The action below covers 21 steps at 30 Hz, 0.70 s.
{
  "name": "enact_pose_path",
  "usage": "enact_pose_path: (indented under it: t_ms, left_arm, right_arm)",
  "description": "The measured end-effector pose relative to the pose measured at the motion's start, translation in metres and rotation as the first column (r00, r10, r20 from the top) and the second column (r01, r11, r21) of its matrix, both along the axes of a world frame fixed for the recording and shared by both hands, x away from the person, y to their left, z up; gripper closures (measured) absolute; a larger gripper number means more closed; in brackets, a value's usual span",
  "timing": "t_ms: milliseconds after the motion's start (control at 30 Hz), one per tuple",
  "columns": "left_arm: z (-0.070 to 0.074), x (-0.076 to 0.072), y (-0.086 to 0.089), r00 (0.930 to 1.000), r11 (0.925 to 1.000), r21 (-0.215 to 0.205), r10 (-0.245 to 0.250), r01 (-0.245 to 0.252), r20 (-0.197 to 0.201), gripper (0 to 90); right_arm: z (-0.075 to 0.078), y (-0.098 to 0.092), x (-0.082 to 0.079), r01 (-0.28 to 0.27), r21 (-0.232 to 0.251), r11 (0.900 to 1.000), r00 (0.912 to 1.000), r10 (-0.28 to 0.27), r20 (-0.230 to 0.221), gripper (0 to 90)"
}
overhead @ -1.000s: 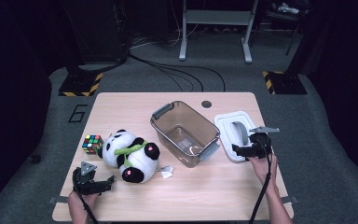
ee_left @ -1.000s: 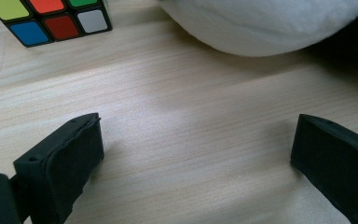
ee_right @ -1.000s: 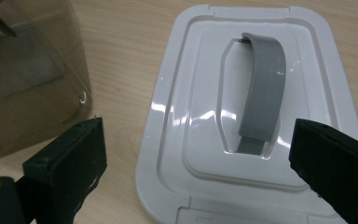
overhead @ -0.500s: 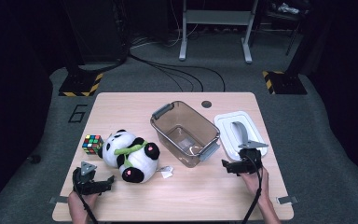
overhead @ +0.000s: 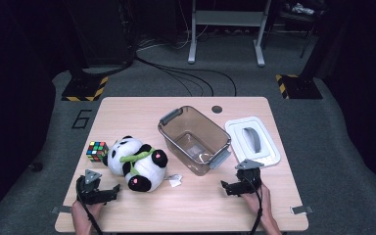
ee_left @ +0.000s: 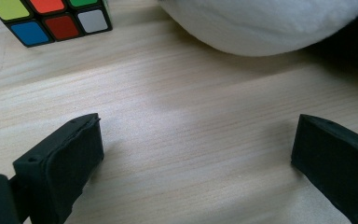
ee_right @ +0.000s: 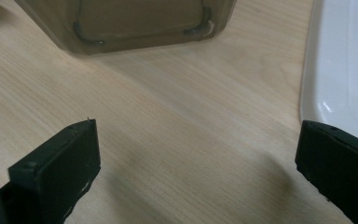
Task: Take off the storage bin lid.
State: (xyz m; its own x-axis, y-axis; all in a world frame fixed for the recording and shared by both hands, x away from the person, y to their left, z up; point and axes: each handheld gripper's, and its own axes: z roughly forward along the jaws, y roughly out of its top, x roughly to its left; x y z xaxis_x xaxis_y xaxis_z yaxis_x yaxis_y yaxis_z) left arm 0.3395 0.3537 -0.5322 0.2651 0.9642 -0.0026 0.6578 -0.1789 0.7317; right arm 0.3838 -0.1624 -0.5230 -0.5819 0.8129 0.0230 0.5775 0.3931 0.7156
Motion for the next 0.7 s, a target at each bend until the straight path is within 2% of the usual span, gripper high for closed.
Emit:
enact_pose_path:
  t_ms: [67, 133, 167, 300, 433, 567, 700]
  left_arm:
    - [0.000, 0.000, 0.000, 1.0000, 1.0000, -0.001, -0.003, 0.003, -0.003, 2.1]
    - [0.000, 0.000, 0.000, 1.0000, 1.0000, 0.000, -0.008, 0.008, -0.004, 2.0]
    - [0.000, 0.000, 0.000, 1.0000, 1.0000, 0.000, -0.007, 0.007, -0.001, 1.8]
    - [0.001, -0.001, 0.001, 0.9994, 0.9997, -0.002, -0.026, 0.026, -0.022, 0.7]
    - [0.003, -0.003, 0.004, 0.9995, 0.9996, -0.017, -0.025, 0.024, -0.017, 0.2]
    - [0.012, -0.008, 0.008, 0.9997, 0.9994, -0.026, -0.024, 0.024, -0.003, 0.2]
    - [0.031, -0.013, 0.012, 0.9990, 0.9981, -0.042, -0.045, 0.045, 0.003, 0.1]
  right_arm:
    - [-0.003, 0.002, 0.001, -0.006, -0.017, 1.000, 1.0000, 0.006, -0.006, 0.0]
    - [-0.005, 0.004, 0.000, 0.003, -0.041, 0.999, 0.9999, -0.002, 0.011, 0.0]
    - [-0.005, 0.005, -0.001, 0.009, -0.038, 0.999, 0.9997, -0.008, 0.024, 0.0]
    - [-0.006, 0.003, 0.000, 0.015, -0.021, 1.000, 0.9999, -0.015, 0.003, 0.0]
    - [-0.006, 0.003, 0.000, 0.016, -0.021, 1.000, 0.9999, -0.016, 0.003, 0.0]
    - [-0.006, 0.003, 0.000, 0.010, -0.024, 1.000, 0.9999, -0.010, 0.008, 0.0]
    - [-0.006, 0.003, 0.001, 0.006, -0.027, 1.000, 0.9999, -0.006, 0.012, 0.0]
